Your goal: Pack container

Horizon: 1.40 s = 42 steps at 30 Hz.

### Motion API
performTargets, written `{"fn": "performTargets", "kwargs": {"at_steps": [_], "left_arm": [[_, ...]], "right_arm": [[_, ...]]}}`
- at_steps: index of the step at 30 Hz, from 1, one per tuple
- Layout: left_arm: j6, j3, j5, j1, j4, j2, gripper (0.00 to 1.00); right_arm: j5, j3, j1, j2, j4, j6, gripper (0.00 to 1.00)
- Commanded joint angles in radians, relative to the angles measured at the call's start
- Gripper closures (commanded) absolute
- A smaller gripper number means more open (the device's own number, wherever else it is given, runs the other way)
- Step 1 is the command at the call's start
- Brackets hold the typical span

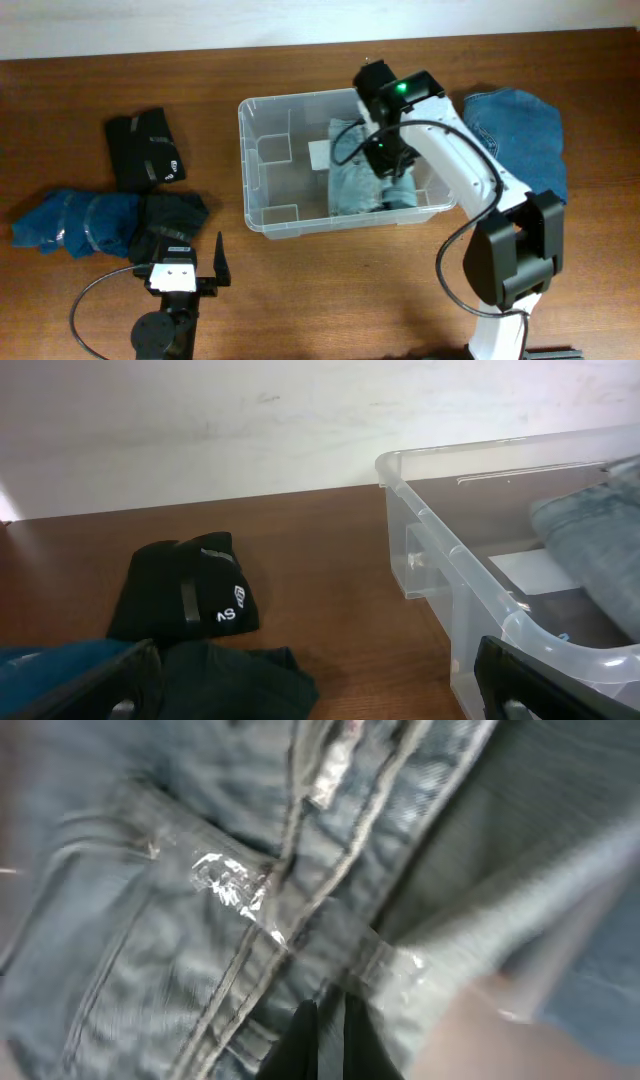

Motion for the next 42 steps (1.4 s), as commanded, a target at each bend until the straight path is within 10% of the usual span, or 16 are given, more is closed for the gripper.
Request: {"fn": "performTargets", "kwargs": {"at_steps": [1,42], "left_arm": [[0.012,-0.004,0.014,0.006,-0.001,-0.008,0.01],[0.012,-0.004,0.014,0.006,-0.001,-0.008,0.01]], "right_arm": [[0.078,-0.002,-0.088,-0.003,-0.004,0.014,0.96],[-0.040,0.005,-0.034,0.217,0.222,-0.013,0.96]]}}
